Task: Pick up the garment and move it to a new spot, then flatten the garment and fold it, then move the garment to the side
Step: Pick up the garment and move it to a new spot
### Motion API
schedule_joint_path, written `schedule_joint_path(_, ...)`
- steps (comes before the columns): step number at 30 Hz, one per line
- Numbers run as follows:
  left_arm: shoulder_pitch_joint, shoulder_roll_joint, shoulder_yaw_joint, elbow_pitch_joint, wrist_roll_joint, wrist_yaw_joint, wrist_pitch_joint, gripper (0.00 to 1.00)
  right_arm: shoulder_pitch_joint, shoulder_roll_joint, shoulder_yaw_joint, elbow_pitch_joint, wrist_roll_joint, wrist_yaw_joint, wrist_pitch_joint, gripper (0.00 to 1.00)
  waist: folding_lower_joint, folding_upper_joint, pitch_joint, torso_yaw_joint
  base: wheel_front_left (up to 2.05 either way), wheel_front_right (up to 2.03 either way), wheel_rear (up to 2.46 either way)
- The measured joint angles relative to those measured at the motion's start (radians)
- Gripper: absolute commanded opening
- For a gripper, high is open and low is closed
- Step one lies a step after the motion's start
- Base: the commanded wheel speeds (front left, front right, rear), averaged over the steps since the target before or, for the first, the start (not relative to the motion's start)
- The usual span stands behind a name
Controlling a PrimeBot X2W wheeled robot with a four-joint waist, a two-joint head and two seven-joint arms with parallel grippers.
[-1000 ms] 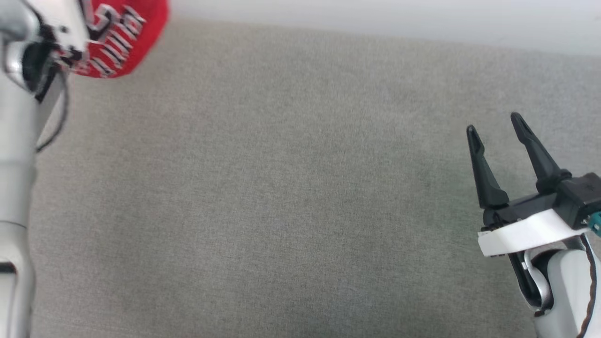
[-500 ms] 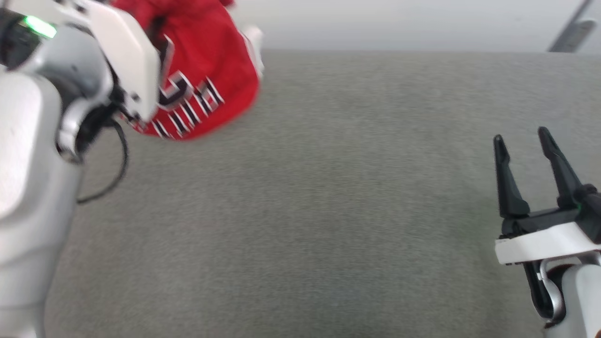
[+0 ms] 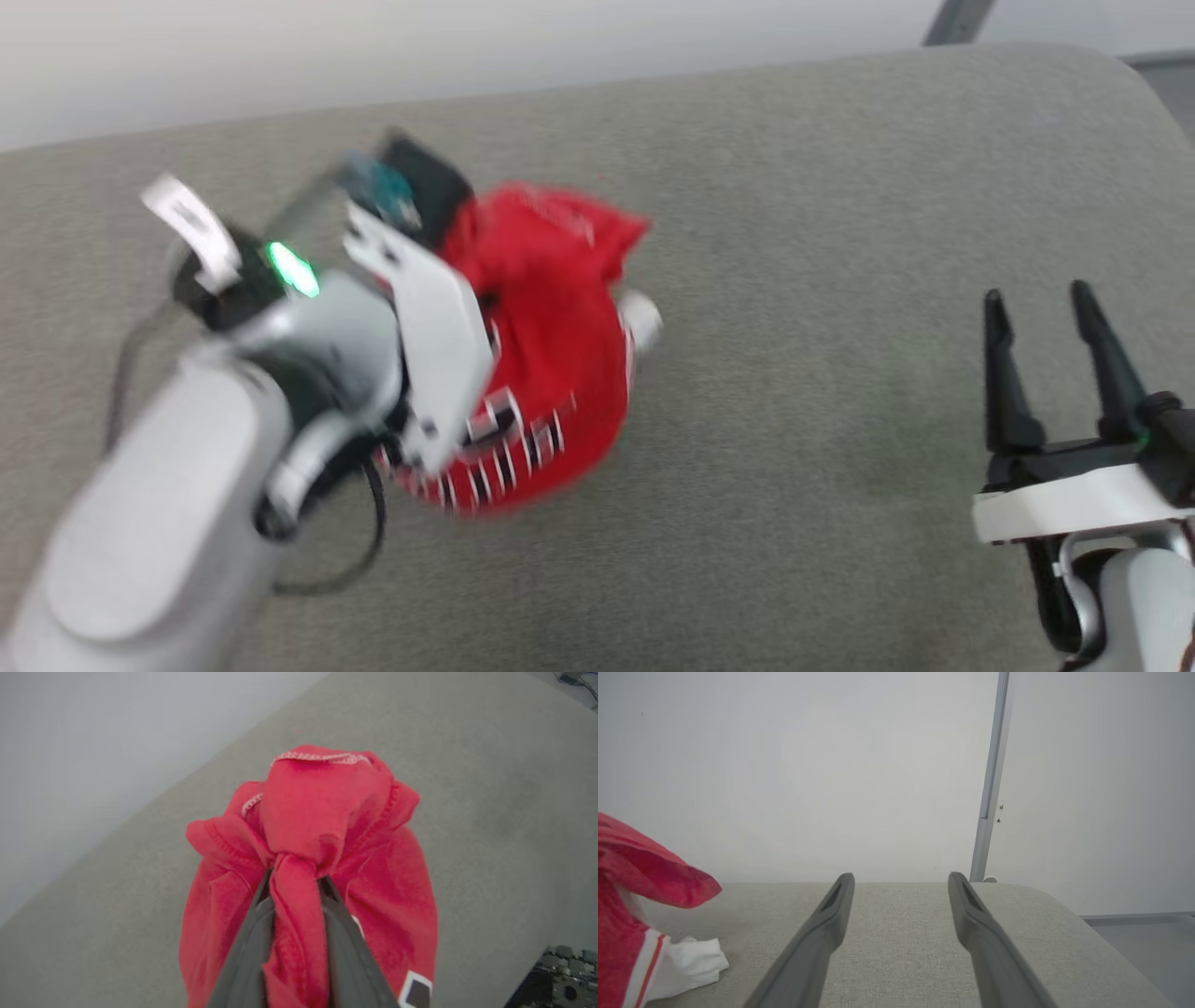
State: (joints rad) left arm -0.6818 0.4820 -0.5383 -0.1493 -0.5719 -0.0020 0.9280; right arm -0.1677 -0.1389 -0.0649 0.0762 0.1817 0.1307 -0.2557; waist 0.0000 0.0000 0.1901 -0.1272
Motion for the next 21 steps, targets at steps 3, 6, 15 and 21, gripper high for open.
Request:
schedule_joint_path(3,0.068,-0.004,-0.037,0.010,-0.001,0.008,0.014,0.00,-0.001,0.009,0.015,0.011,0.000,0.000,-0.001,1.00,0.0000,0.0000,0.012,-0.029,0.00,0.00,0.00)
schedule_joint_path(6,0.125,-0.006,-0.065,0.056,-0.008,0.011,0.013,0.00,-0.002,0.013,0.026,0.026,0.000,0.000,-0.003,1.00,0.0000,0.0000,0.024,-0.050,0.00,0.00,0.00)
schedule_joint_path(15,0.203,-0.055,-0.108,0.249,-0.034,0.010,-0.037,0.00,-0.012,0.021,0.044,0.038,0.003,0.000,-0.005,1.00,0.0000,0.0000,0.032,-0.071,0.00,0.00,0.00)
schedule_joint_path(21,0.208,-0.091,-0.117,0.340,-0.043,-0.017,-0.093,0.97,-0.012,0.017,0.062,0.046,0.005,0.000,-0.006,1.00,0.0000,0.0000,0.017,-0.060,0.00,0.00,0.00)
